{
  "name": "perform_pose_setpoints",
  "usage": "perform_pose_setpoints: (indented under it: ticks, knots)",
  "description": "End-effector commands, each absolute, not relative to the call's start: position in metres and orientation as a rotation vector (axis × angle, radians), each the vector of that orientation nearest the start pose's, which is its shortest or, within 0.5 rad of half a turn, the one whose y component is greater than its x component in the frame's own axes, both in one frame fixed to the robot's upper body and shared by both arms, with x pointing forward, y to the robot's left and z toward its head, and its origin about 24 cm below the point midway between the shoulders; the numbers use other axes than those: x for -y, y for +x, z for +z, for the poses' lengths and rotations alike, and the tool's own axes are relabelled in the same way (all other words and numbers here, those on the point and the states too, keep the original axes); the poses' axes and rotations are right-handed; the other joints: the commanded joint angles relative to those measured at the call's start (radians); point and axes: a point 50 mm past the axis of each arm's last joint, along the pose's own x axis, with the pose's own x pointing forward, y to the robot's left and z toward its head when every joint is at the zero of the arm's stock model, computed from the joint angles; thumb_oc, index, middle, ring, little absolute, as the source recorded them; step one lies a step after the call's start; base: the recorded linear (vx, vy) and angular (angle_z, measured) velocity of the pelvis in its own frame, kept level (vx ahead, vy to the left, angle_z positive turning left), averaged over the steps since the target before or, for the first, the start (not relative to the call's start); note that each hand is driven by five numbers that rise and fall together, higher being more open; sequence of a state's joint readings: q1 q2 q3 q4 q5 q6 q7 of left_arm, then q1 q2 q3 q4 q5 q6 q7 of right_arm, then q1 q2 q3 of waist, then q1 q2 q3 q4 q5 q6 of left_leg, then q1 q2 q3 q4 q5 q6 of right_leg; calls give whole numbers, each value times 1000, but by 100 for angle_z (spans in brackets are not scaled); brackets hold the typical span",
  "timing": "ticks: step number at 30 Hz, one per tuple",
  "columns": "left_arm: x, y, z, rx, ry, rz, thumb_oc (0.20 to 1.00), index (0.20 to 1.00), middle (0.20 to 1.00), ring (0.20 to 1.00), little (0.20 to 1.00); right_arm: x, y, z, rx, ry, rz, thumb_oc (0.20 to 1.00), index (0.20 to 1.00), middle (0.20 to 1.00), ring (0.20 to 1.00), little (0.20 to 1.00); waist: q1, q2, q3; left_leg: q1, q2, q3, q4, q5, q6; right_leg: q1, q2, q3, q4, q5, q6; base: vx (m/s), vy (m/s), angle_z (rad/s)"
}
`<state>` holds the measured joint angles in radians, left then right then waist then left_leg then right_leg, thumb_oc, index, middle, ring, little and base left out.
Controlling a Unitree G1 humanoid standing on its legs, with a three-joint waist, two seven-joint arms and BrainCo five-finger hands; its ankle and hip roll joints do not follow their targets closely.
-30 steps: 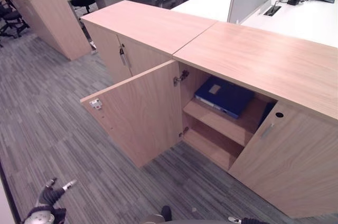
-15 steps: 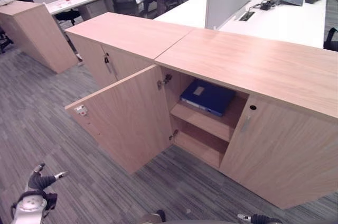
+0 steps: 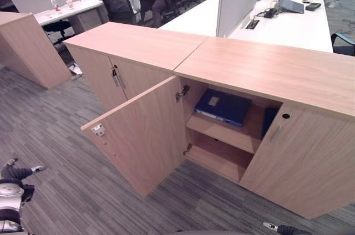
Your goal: Put the empty folder in the office cabinet
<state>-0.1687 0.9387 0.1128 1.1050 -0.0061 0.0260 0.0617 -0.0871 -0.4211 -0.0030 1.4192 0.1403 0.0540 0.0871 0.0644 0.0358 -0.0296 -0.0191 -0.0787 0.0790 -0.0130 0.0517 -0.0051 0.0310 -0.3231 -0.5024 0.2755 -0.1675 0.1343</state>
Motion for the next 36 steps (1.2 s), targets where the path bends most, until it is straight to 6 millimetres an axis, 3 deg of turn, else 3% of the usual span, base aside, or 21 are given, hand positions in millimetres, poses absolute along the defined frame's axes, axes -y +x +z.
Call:
perform_pose_setpoints:
  ticks: [1, 9, 12, 16, 19, 20, 21, 22, 24, 29, 36]
  knots:
    - [-486, 165, 73, -770, 912, 690, 1000, 1000, 1000, 1000, 1000, 313, 72, -141, -1356, -112, -351, 1000, 1000, 1000, 1000, 1000, -4, 12, -50, -81, 20, 13, 120, -92, -20, -6, -8, 14, -132, 210, 54, -14, 140, -27]
    - [-475, 189, 76, -706, 856, 634, 1000, 1000, 1000, 1000, 1000, 318, 61, -140, -1377, -111, -372, 1000, 1000, 1000, 1000, 1000, -22, 11, -57, -38, 3, 29, 124, -131, -5, -3, -26, 32, -128, 227, 81, 7, 95, -18]
    - [-449, 216, 66, -610, 818, 537, 1000, 1000, 1000, 1000, 1000, 317, 57, -140, -1393, -108, -378, 1000, 1000, 1000, 1000, 1000, -25, 0, -61, -35, -16, 36, 128, -120, 12, -5, -44, 17, -131, 248, 75, -46, 95, -7]
    - [-406, 243, 46, -516, 760, 389, 1000, 1000, 1000, 1000, 1000, 310, 56, -144, -1408, -112, -347, 1000, 1000, 1000, 1000, 1000, -24, -11, -69, -11, -22, 27, 128, -147, 12, 9, -48, 18, -124, 236, 88, 38, 29, -4]
    - [-367, 255, 23, -470, 633, 275, 1000, 1000, 1000, 1000, 1000, 304, 58, -146, -1412, -117, -318, 1000, 1000, 1000, 1000, 1000, -26, -19, -73, -1, -29, 27, 127, -149, 18, 13, -53, 13, -123, 238, 88, 12, 10, -1]
    - [-343, 261, 12, -440, 547, 209, 1000, 1000, 1000, 1000, 1000, 300, 58, -148, -1416, -117, -303, 1000, 1000, 1000, 1000, 1000, -25, -23, -77, 6, -33, 26, 125, -149, 20, 18, -55, 5, -127, 239, 87, 31, 20, -3]
    - [-343, 260, 11, -441, 546, 209, 1000, 1000, 1000, 1000, 1000, 300, 58, -148, -1416, -118, -304, 1000, 1000, 1000, 1000, 1000, -25, -22, -77, 6, -33, 25, 125, -149, 20, 19, -55, 5, -128, 239, 88, 50, 28, -3]
    - [-323, 265, 3, -419, 466, 162, 1000, 1000, 1000, 1000, 1000, 295, 61, -150, -1408, -112, -285, 1000, 1000, 1000, 1000, 1000, -28, -24, -79, 12, -34, 27, 122, -149, 22, 20, -55, 2, -130, 241, 86, 28, 19, -4]
    - [-310, 269, 0, -402, 422, 129, 1000, 1000, 1000, 1000, 1000, 292, 64, -151, -1404, -115, -268, 1000, 1000, 1000, 1000, 1000, -28, -27, -80, 16, -36, 26, 119, -149, 23, 23, -54, 1, -135, 244, 86, 19, 10, -2]
    - [-291, 272, -5, -387, 384, 76, 1000, 1000, 1000, 1000, 1000, 283, 67, -153, -1401, -114, -235, 1000, 1000, 1000, 1000, 1000, -29, -32, -83, 26, -39, 28, 113, -149, 26, 29, -52, -4, -144, 251, 87, 14, 1, 0]
    - [-285, 274, -6, -380, 395, 74, 1000, 1000, 1000, 1000, 1000, 274, 67, -157, -1405, -119, -191, 1000, 1000, 1000, 1000, 1000, -33, -38, -89, 35, -38, 33, 104, -148, 28, 32, -48, -4, -154, 256, 88, 16, -1, -2]
